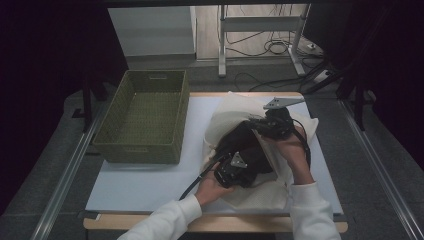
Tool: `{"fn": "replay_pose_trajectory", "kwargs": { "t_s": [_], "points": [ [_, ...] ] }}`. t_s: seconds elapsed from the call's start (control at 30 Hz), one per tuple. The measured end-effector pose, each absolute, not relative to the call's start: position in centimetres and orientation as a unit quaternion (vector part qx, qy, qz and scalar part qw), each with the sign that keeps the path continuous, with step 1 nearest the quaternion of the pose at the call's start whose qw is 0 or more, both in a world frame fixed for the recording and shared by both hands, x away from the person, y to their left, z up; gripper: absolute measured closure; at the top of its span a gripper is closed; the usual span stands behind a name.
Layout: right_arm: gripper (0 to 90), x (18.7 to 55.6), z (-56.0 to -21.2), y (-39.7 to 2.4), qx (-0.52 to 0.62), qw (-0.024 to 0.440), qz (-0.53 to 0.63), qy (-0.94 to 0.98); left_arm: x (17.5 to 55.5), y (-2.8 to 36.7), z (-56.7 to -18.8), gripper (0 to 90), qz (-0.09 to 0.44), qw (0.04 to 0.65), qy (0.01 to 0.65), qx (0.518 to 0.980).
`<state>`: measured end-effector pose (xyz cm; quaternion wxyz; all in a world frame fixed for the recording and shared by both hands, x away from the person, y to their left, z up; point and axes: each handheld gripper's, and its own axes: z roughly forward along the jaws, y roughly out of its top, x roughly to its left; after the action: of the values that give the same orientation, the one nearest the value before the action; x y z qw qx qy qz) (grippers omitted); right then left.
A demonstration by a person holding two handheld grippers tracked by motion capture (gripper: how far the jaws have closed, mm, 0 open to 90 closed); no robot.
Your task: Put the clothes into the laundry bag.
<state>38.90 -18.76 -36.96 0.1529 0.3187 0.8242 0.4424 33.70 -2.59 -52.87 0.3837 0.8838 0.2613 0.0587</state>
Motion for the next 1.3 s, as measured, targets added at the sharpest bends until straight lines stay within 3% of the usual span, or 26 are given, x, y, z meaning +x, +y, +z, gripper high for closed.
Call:
{"fn": "replay_pose_trajectory", "kwargs": {
  "t_s": [0.13, 0.83, 1.3],
  "points": [
    [86.6, 38.9, -36.9, -18.8, 0.319, 0.153, 0.442, 0.824, 34.4, -2.6, -53.0, 90.0, 0.05, 0.385, 0.273, 0.88],
    [86.6, 38.7, -36.6, -18.8, 0.317, 0.156, 0.449, 0.821, 36.0, -5.0, -52.4, 90.0, 0.138, 0.339, 0.296, 0.882],
    [86.6, 38.5, -36.4, -18.8, 0.313, 0.154, 0.453, 0.821, 36.1, -4.4, -52.4, 90.0, 0.12, 0.365, 0.29, 0.877]
  ]
}}
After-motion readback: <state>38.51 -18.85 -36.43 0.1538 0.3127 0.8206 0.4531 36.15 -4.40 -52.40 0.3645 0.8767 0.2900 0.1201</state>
